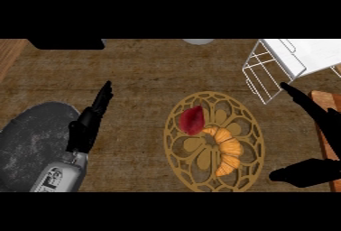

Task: Pick the croissant from the placemat and place it in the tiered shelf

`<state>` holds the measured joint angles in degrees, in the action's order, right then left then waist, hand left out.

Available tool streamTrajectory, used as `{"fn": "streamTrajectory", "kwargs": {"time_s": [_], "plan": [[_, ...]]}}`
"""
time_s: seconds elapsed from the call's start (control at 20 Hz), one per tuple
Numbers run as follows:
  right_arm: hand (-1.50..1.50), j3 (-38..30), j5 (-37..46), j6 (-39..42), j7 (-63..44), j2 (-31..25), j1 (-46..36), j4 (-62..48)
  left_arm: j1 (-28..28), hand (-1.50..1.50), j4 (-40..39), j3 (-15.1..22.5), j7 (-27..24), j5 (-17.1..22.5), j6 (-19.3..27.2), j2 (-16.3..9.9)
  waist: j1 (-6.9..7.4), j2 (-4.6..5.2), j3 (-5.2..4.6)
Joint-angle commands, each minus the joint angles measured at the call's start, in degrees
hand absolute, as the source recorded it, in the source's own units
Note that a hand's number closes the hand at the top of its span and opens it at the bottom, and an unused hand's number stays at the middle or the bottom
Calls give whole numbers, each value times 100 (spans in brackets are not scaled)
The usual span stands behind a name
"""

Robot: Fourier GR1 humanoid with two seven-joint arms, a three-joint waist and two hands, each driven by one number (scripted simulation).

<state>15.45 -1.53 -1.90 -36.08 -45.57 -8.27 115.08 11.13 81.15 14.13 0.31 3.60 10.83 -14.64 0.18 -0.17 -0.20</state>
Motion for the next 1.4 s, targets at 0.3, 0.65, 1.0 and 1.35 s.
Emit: {"fn": "streamTrajectory", "kwargs": {"time_s": [0.3, 0.65, 1.0, 1.35], "plan": [[-150, 1116, 791, 758, -2796, 546, -1189, 742, -51, 0, 331, -77, 211, -129, -176, -1, 40, 11, 15], [-150, 885, 1183, 1075, -2832, 1102, -1254, 683, -423, 0, 793, 23, 440, -431, 0, 328, 26, 8, 19], [-150, 1223, 1930, 1161, -3234, 1695, -1283, 648, -106, 0, 386, -281, 277, -403, -280, 358, -3, 11, 17], [-150, 1194, 2254, 1258, -2904, 2003, -976, 504, -191, 0, -41, -502, -130, -495, -467, 320, -18, 17, 18]]}}
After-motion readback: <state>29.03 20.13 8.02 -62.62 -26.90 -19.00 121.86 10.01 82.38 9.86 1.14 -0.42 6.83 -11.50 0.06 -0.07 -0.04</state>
